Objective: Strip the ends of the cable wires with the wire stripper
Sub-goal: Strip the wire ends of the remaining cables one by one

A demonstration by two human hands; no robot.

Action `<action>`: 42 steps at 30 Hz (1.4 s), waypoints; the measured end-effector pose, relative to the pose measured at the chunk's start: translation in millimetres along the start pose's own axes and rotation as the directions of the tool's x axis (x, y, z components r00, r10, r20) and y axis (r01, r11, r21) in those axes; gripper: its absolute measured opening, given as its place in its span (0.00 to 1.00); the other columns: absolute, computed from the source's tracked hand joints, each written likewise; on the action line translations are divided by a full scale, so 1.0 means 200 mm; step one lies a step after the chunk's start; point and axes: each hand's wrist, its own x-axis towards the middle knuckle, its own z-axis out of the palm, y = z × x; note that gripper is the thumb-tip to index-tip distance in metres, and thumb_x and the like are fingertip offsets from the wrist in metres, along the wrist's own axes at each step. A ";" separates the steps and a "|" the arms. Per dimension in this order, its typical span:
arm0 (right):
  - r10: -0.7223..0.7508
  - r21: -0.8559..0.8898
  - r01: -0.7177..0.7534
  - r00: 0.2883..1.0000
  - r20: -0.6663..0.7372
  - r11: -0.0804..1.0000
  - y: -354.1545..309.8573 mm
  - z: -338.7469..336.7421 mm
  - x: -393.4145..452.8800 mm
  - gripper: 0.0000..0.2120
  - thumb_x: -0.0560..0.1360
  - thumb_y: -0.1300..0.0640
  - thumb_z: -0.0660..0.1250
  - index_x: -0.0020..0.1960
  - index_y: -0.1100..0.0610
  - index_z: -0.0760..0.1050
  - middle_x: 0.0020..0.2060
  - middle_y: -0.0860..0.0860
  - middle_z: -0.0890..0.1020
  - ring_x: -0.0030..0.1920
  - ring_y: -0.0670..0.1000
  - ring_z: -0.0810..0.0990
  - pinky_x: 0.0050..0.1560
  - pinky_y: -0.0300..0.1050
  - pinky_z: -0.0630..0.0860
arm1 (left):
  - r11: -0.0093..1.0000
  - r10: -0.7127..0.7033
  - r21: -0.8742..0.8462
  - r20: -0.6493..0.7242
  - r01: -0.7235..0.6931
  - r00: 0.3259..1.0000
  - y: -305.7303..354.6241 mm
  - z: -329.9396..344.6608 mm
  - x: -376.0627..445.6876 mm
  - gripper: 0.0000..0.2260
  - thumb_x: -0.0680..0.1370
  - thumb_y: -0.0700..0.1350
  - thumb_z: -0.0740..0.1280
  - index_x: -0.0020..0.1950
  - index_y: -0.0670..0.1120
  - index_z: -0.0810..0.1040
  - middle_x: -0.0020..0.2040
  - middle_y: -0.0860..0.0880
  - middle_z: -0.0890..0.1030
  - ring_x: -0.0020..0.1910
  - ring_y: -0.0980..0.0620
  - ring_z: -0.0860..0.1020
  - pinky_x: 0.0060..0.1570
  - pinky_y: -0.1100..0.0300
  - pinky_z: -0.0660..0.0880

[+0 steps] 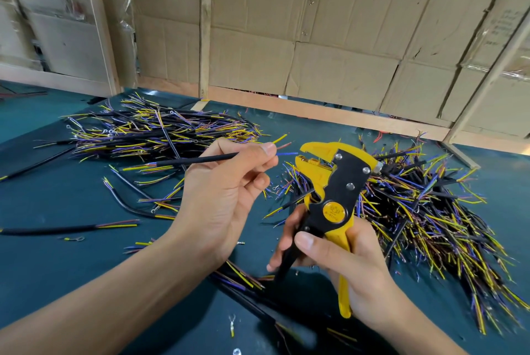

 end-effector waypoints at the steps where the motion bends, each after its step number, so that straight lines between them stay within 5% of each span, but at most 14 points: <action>1: 0.001 0.005 -0.001 1.000 0.001 1.000 0.00 0.00 0.00 0.12 0.74 0.57 0.71 0.53 0.64 0.77 0.42 0.62 0.81 0.41 0.69 0.82 0.48 0.69 0.80 | 1.000 0.009 0.008 0.001 -0.009 1.000 0.00 0.00 0.00 0.12 0.66 0.36 0.74 0.29 0.47 0.75 0.33 0.46 0.80 0.35 0.51 0.81 0.30 0.64 0.71; 14: 0.009 -0.022 -0.007 0.997 0.072 1.000 -0.02 0.00 0.00 0.07 0.75 0.57 0.70 0.50 0.61 0.79 0.41 0.61 0.81 0.41 0.69 0.83 0.43 0.50 0.80 | 0.997 0.008 0.077 0.087 -0.015 0.996 0.01 0.00 0.01 0.10 0.66 0.34 0.74 0.31 0.42 0.75 0.35 0.43 0.79 0.34 0.49 0.80 0.30 0.62 0.69; 25: 0.046 0.020 -0.048 0.995 0.090 0.999 -0.02 -0.01 0.01 0.06 0.73 0.59 0.69 0.48 0.60 0.79 0.39 0.60 0.82 0.38 0.69 0.83 0.40 0.49 0.80 | 0.976 -0.033 0.217 0.050 0.021 0.998 0.03 -0.02 0.01 0.13 0.66 0.41 0.76 0.27 0.49 0.73 0.31 0.50 0.73 0.36 0.53 0.70 0.38 0.58 0.62; 29: 0.049 0.023 -0.052 0.993 0.103 0.998 -0.01 -0.01 0.01 0.06 0.73 0.60 0.69 0.49 0.61 0.78 0.39 0.60 0.82 0.38 0.69 0.83 0.41 0.55 0.80 | 0.979 -0.036 0.205 0.060 0.023 0.998 0.02 -0.01 0.01 0.13 0.66 0.41 0.75 0.26 0.49 0.74 0.31 0.49 0.72 0.35 0.53 0.70 0.37 0.58 0.62; 32: 0.027 -0.009 -0.026 0.994 0.105 1.000 -0.02 -0.01 0.01 0.05 0.73 0.59 0.68 0.44 0.61 0.78 0.34 0.60 0.80 0.32 0.66 0.81 0.35 0.60 0.77 | 0.983 -0.046 0.178 0.063 0.034 0.997 0.02 -0.01 0.01 0.12 0.66 0.40 0.75 0.26 0.49 0.75 0.32 0.47 0.72 0.34 0.53 0.70 0.37 0.58 0.61; 37: -0.007 -0.032 0.006 0.999 -0.035 0.999 -0.02 0.05 -0.01 0.17 0.68 0.53 0.72 0.30 0.63 0.71 0.22 0.56 0.71 0.18 0.56 0.71 0.24 0.41 0.67 | 0.983 -0.063 0.181 0.116 0.041 0.991 0.02 0.00 0.00 0.11 0.68 0.41 0.74 0.29 0.47 0.74 0.35 0.45 0.71 0.36 0.53 0.71 0.37 0.57 0.59; 39: 0.040 0.121 -0.043 0.999 0.029 0.992 -0.04 0.07 -0.01 0.16 0.67 0.50 0.76 0.34 0.60 0.74 0.25 0.57 0.74 0.21 0.58 0.75 0.24 0.46 0.71 | 0.987 -0.073 0.154 0.121 0.054 0.990 0.02 0.00 0.00 0.11 0.68 0.39 0.74 0.32 0.46 0.73 0.35 0.45 0.71 0.35 0.54 0.72 0.37 0.57 0.60; 42: 0.084 0.293 -0.123 0.987 0.140 0.948 -0.05 0.08 0.01 0.20 0.69 0.50 0.78 0.49 0.64 0.79 0.38 0.63 0.79 0.37 0.66 0.81 0.41 0.62 0.79 | 0.989 -0.096 0.118 0.095 0.085 0.991 0.03 -0.02 0.02 0.08 0.69 0.41 0.75 0.37 0.46 0.75 0.36 0.48 0.75 0.34 0.55 0.73 0.38 0.59 0.61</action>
